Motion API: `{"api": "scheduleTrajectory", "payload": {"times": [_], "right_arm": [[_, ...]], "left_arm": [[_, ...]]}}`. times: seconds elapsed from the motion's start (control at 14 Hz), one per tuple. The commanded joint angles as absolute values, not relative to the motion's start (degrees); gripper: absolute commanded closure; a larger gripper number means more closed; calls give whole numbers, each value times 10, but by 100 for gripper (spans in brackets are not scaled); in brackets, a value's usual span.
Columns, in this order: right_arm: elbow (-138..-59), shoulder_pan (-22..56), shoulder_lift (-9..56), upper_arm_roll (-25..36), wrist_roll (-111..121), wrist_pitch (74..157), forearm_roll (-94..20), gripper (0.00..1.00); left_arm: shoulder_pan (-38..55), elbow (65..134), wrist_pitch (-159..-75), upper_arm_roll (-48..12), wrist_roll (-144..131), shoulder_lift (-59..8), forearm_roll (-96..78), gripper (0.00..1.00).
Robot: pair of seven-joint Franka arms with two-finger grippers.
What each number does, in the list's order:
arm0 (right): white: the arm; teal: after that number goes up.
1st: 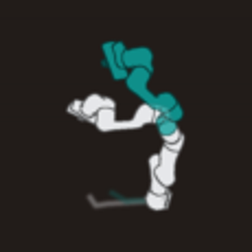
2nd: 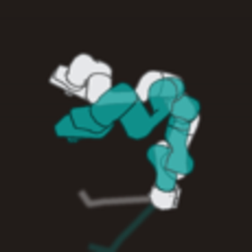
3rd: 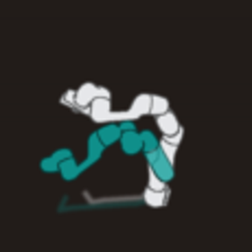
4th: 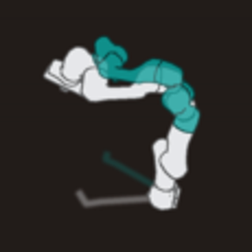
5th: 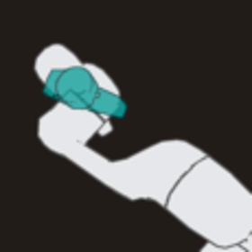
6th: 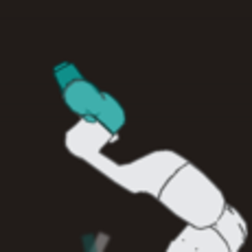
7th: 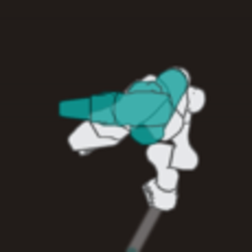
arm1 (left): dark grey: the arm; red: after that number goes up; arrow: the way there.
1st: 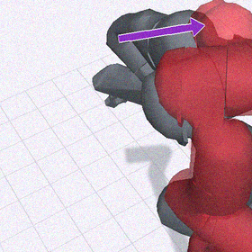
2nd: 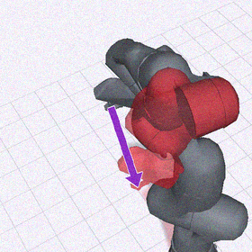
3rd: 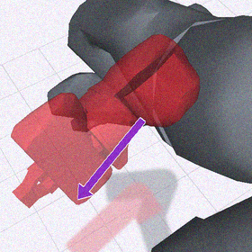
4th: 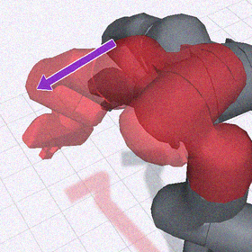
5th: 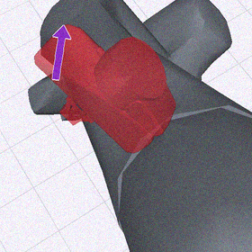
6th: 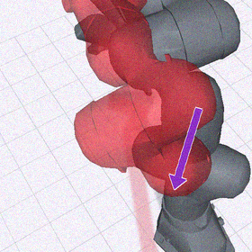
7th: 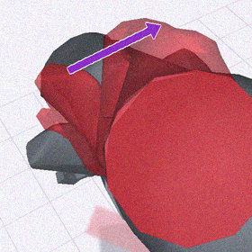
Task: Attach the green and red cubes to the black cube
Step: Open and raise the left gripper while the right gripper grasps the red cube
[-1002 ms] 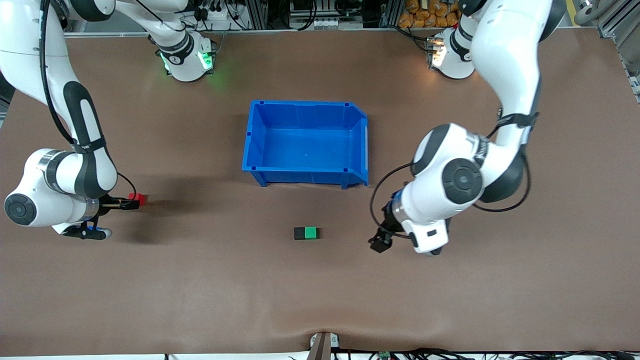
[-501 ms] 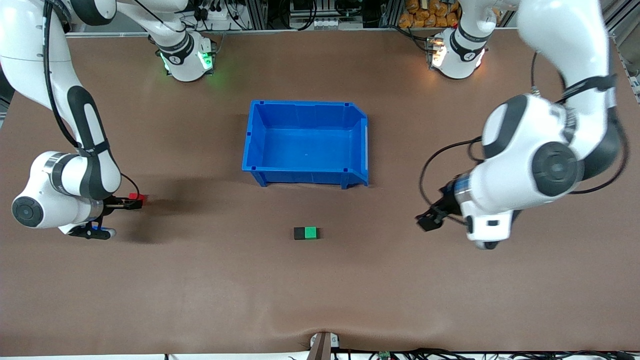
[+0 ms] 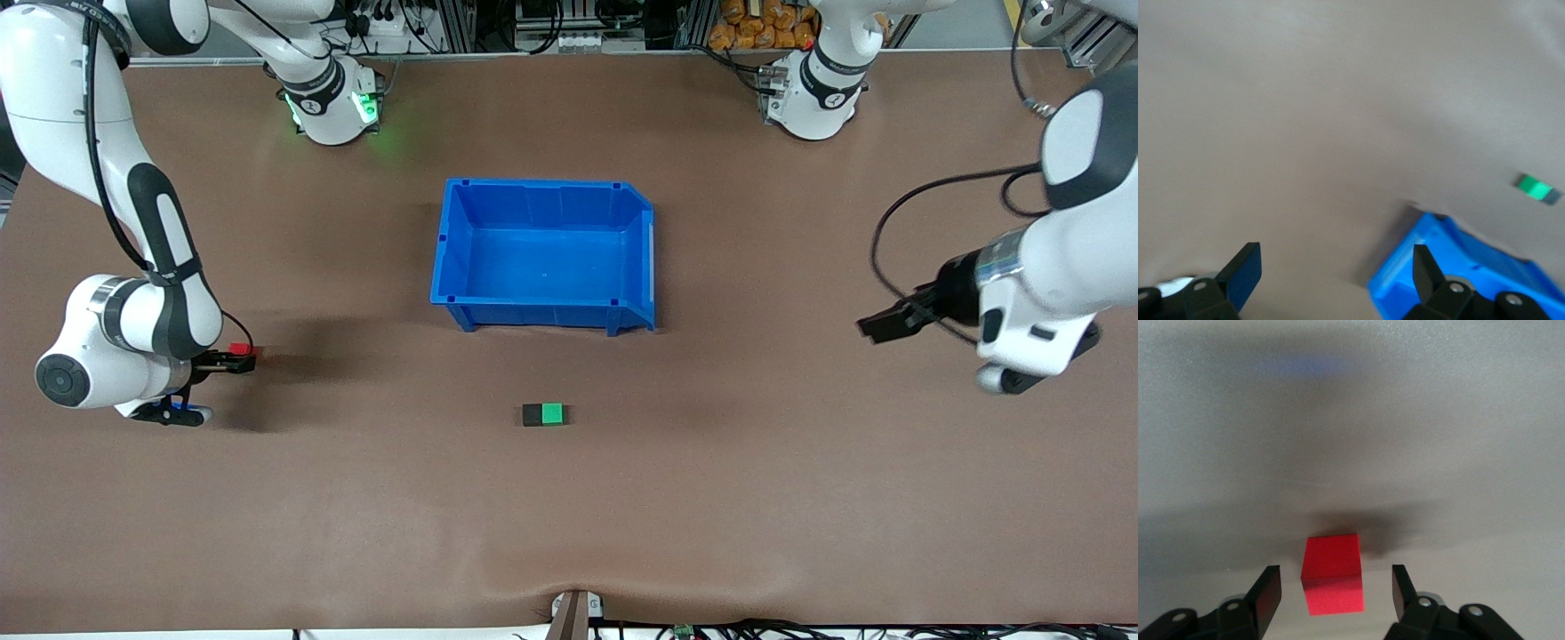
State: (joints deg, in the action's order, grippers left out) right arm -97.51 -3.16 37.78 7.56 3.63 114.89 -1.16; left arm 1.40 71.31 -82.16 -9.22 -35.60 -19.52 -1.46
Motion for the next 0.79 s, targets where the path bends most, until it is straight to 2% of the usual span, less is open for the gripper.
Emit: {"api": "scheduleTrajectory", "payload": {"times": [0.0, 0.21, 0.29, 0.5, 0.72], "right_arm": [[-978, -43, 379, 69, 45, 1163, -20, 30], [-986, -42, 381, 69, 45, 1173, -21, 52], [-985, -42, 380, 69, 45, 1173, -21, 66], [-985, -42, 380, 69, 43, 1171, -34, 96], [-984, -45, 379, 69, 40, 1168, -55, 99]], "left_arm": [[12, 813, -830, -96, -295, -104, 27, 0], [4, 832, -819, -96, -270, -76, 28, 0], [4, 831, -817, -97, -265, -78, 32, 0], [9, 820, -820, -103, -239, -86, 42, 0], [27, 801, -820, -103, -192, -105, 43, 0]]}}
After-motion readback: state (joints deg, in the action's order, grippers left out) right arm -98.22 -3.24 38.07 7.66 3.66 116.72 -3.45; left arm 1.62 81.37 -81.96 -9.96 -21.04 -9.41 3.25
